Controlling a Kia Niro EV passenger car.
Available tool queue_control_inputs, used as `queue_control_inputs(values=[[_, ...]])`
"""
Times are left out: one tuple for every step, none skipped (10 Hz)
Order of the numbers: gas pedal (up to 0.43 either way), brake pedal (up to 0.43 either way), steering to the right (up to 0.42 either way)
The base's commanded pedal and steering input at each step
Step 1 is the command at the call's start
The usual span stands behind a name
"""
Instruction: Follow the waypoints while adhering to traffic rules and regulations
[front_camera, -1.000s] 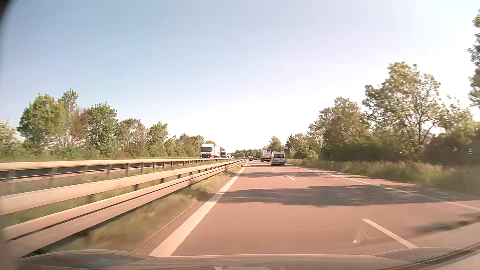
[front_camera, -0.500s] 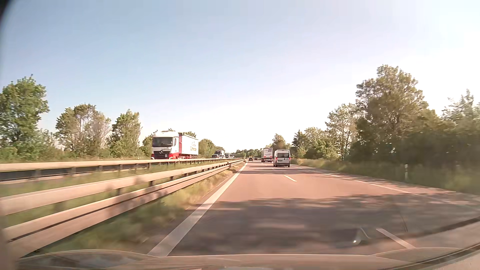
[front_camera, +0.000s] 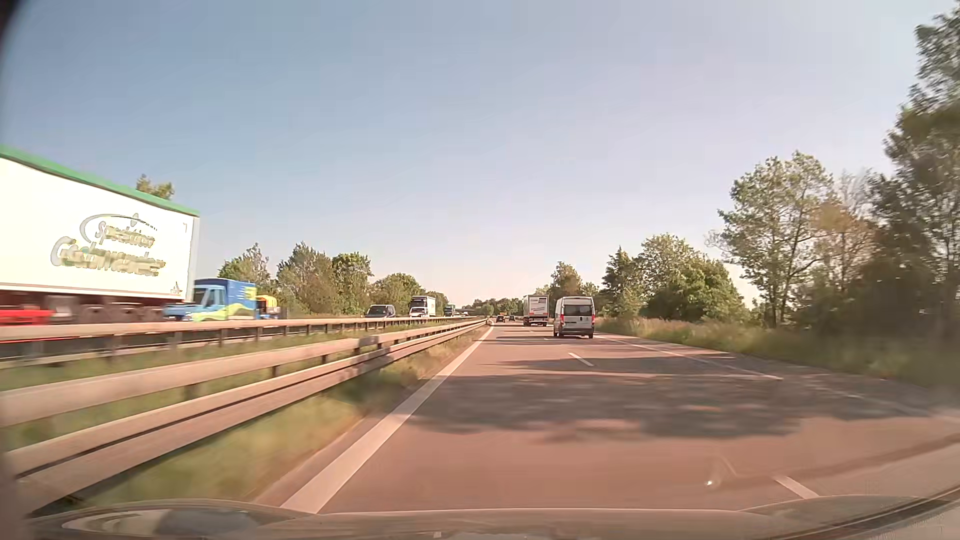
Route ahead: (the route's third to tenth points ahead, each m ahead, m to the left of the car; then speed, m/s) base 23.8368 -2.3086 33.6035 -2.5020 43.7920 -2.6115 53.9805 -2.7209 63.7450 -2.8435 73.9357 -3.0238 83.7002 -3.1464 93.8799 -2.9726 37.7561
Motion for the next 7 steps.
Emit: queue_control_inputs(values=[[0.409,0.012,-0.001],[0.409,0.012,-0.002],[0.409,0.012,-0.001],[0.409,0.012,-0.002],[0.409,0.012,-0.002],[0.409,0.012,-0.002],[0.409,0.012,-0.002]])
